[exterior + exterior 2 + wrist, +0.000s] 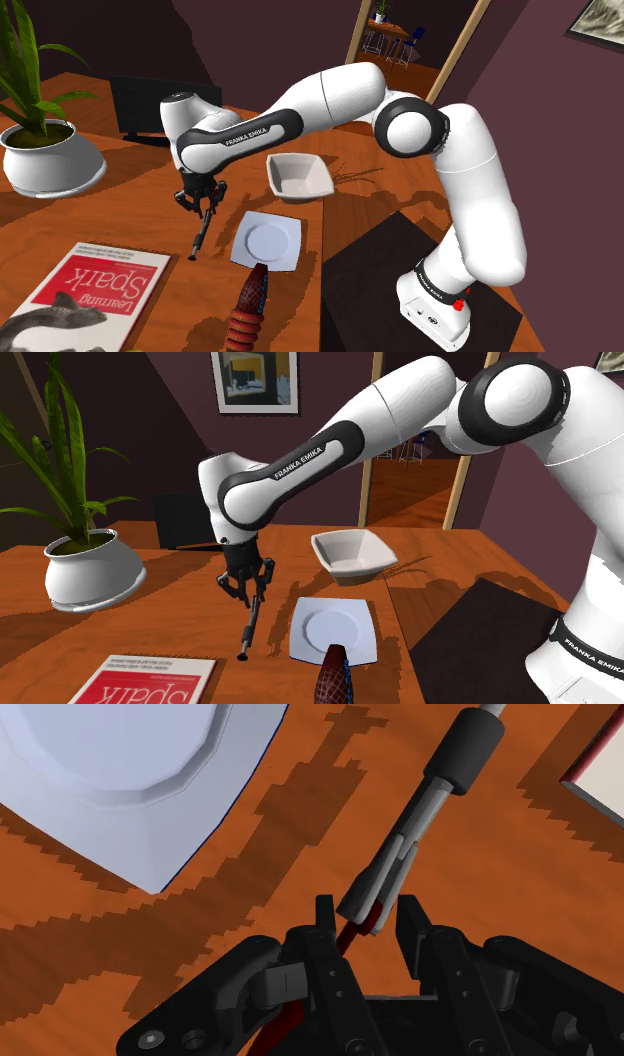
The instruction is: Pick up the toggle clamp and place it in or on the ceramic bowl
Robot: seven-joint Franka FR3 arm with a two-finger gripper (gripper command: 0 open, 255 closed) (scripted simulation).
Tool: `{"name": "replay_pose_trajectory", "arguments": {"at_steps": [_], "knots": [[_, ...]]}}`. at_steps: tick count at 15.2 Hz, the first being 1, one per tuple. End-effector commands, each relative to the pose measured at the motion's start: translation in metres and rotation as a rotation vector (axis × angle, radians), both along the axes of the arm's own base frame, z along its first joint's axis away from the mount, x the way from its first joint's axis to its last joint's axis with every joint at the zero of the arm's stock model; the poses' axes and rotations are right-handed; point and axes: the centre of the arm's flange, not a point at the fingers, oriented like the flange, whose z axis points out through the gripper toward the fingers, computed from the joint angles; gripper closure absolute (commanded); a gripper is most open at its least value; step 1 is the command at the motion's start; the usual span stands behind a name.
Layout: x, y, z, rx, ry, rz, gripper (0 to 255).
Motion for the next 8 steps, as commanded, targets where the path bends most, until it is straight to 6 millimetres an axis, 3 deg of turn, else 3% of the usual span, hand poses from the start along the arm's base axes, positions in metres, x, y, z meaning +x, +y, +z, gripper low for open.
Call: {"name": "replay_pose_trajectory", "arguments": {"at_steps": [1,8], "knots": [[-0.001,0.001,0.011,0.000,0.000,0.000,255],[-0.001,0.001,0.048,0.000,0.000,0.000,255]]}}
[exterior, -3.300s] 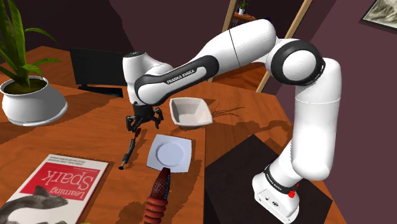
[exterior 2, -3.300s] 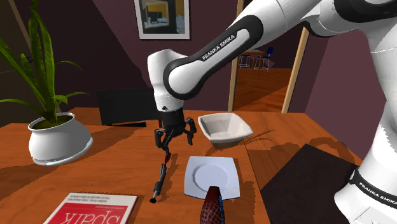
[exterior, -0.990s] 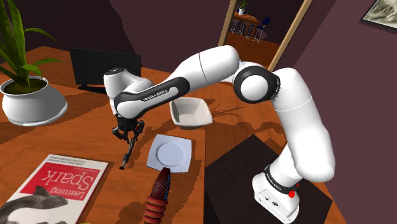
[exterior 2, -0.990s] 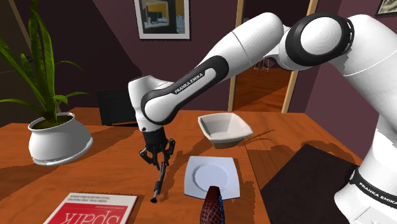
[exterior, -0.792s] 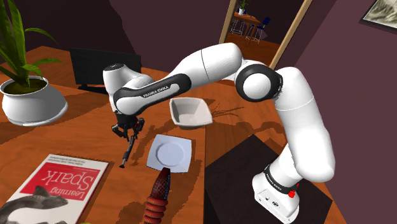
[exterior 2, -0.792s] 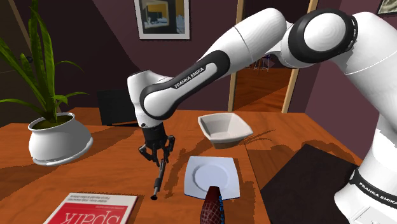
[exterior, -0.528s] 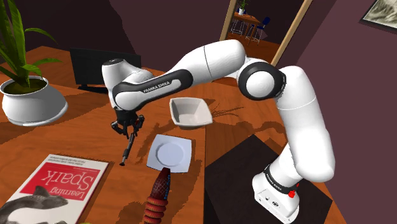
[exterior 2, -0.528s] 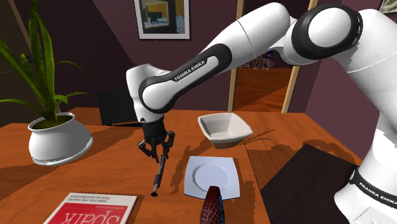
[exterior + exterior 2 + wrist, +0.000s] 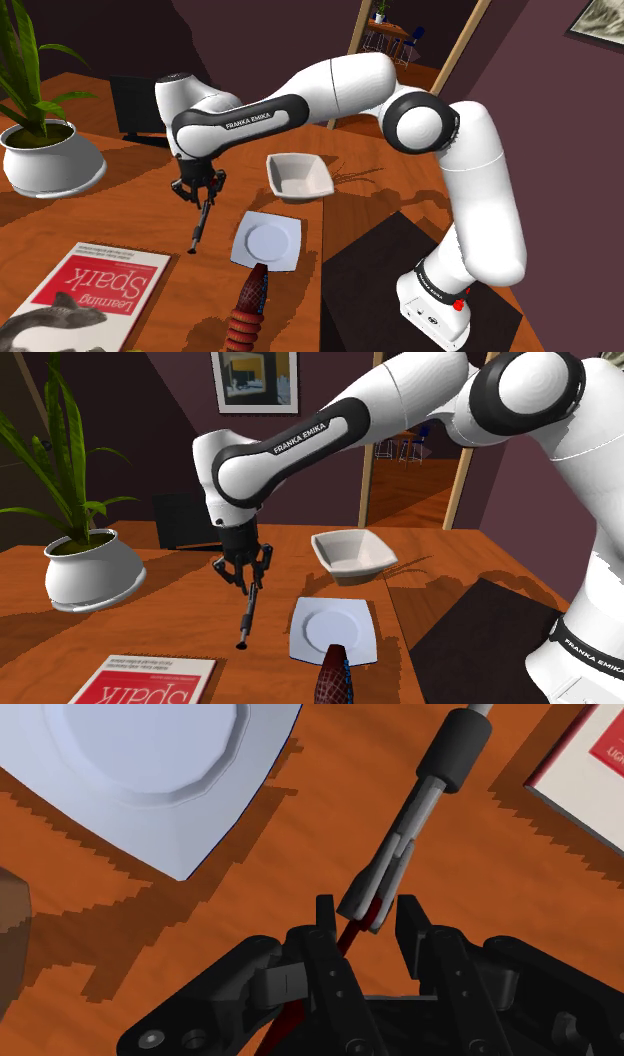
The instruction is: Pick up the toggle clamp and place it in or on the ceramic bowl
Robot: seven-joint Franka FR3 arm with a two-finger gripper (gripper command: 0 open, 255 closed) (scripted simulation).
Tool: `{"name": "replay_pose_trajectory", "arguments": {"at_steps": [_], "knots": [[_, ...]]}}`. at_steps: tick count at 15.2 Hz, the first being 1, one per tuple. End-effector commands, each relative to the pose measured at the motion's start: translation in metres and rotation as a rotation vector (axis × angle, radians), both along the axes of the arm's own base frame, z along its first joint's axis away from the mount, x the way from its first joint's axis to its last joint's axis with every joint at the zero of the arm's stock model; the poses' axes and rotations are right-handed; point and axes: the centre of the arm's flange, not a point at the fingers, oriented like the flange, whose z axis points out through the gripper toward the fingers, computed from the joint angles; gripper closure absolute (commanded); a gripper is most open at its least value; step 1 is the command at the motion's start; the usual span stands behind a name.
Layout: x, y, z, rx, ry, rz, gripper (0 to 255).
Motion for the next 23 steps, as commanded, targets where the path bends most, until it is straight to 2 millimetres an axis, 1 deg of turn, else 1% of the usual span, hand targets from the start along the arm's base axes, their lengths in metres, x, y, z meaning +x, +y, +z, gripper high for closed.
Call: {"name": "replay_pose_trajectory", "arguments": {"at_steps": [1,16,23], "knots": [[-0.001,-0.001,0.011,0.000,0.000,0.000,255],[-0.001,-0.001,0.090,0.000,0.000,0.000,255],[0.002,-0.094,0.094,0.000,0.000,0.000,255]]}}
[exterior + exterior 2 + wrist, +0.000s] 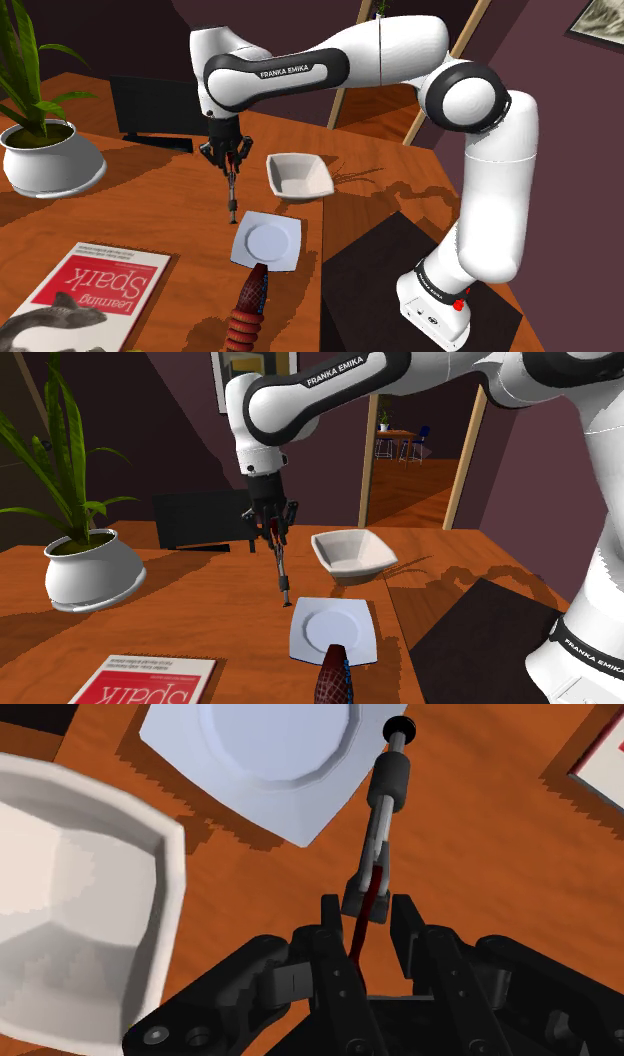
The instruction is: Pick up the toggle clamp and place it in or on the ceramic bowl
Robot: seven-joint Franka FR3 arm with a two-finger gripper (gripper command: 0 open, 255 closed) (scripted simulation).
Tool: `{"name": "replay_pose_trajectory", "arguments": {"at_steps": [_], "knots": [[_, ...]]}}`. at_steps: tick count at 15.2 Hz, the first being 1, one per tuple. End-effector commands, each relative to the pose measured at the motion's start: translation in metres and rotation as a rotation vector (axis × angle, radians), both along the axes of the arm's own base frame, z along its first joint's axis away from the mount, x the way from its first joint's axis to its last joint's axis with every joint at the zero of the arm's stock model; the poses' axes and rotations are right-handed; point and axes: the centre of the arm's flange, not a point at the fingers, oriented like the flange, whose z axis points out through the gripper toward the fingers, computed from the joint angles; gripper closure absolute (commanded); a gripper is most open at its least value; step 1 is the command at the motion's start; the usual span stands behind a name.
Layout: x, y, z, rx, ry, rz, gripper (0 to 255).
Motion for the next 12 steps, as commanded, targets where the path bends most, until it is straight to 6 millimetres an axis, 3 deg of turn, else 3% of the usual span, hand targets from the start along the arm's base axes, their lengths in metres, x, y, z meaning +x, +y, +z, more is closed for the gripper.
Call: {"name": "replay_pose_trajectory", "arguments": {"at_steps": [1,12], "knots": [[0.000,-0.028,0.001,0.000,0.000,0.001,255],[0.004,-0.173,0.007,0.000,0.000,0.001,255]]}}
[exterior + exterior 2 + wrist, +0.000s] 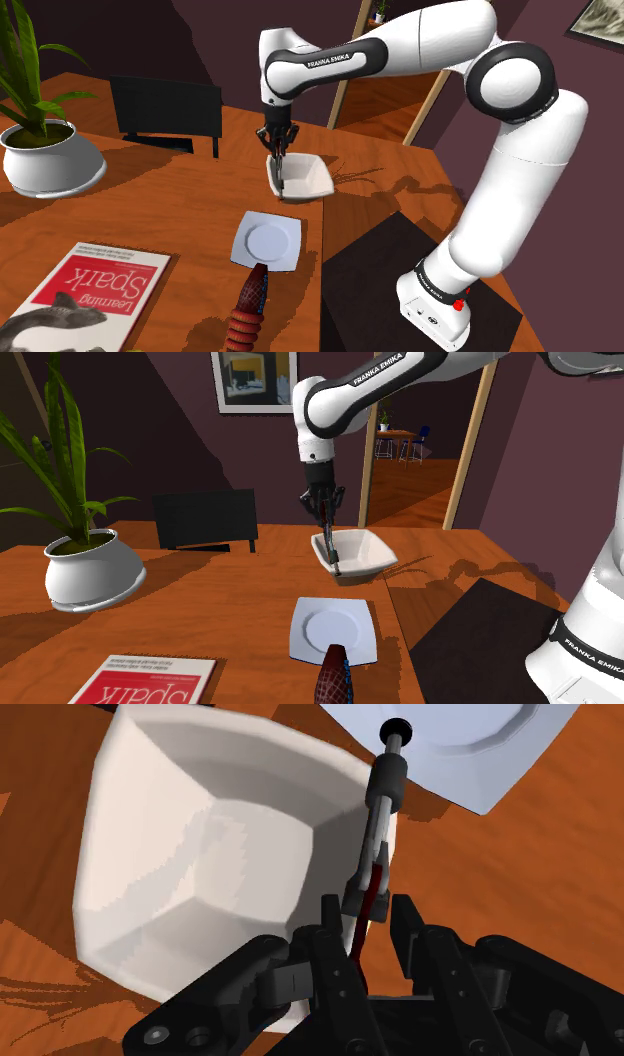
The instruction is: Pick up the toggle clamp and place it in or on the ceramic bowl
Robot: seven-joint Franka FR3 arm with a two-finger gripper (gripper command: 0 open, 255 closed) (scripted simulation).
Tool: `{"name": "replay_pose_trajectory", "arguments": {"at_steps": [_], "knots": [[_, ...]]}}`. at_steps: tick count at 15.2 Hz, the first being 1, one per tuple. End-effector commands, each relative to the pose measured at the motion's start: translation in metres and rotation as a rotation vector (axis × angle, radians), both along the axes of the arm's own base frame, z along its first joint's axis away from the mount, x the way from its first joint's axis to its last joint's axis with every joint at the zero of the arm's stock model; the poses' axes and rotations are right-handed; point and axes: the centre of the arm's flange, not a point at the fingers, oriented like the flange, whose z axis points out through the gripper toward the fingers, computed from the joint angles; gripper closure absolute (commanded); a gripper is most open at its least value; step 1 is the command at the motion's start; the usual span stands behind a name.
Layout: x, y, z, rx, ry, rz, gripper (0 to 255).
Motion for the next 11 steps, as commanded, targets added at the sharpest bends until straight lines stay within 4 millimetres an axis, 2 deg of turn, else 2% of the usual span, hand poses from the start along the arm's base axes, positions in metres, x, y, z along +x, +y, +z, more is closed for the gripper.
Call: {"name": "replay_pose_trajectory", "arguments": {"at_steps": [1,8,11], "knots": [[0.001,-0.023,0.003,0.000,0.000,0.001,255],[0.003,-0.115,0.007,0.000,0.000,0.001,255],[0.003,-0.115,-0.009,0.000,0.000,0.001,255]]}}
